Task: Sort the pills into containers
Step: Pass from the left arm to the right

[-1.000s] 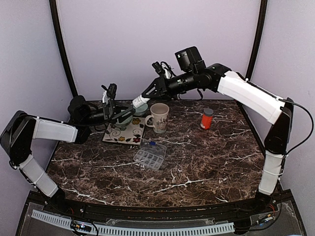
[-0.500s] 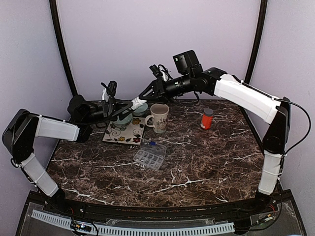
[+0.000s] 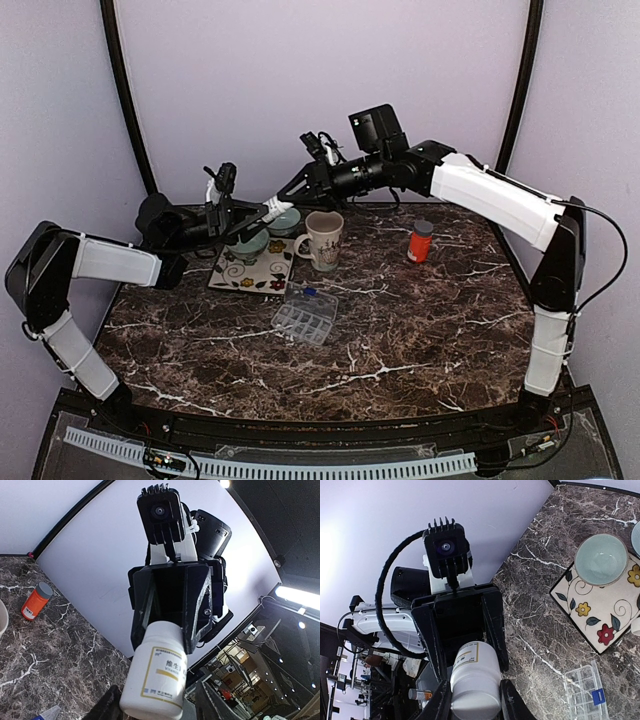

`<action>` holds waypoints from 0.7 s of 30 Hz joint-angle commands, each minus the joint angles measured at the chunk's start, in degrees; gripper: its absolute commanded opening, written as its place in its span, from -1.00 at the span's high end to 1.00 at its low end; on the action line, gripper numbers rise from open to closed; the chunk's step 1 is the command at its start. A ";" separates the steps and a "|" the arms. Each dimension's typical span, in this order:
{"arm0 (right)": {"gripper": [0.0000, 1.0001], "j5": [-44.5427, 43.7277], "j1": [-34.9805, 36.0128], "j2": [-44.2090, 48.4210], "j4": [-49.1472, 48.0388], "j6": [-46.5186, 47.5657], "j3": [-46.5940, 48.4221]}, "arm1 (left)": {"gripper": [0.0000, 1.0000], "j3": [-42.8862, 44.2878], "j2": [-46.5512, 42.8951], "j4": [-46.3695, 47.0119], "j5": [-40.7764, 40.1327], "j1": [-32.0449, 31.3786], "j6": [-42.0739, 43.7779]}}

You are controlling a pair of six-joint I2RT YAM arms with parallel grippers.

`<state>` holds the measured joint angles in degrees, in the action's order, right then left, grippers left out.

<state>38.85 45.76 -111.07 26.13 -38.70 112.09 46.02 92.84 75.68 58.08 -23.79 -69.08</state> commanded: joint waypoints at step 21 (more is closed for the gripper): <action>0.63 3.23 -0.19 -2.23 -2.19 3.20 1.20 | 0.75 4.18 1.79 10.44 3.62 0.32 -7.15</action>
<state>40.97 45.43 -111.68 24.64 -38.87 112.18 47.27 95.37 80.75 60.38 -23.35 -73.60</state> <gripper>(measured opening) 0.268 0.370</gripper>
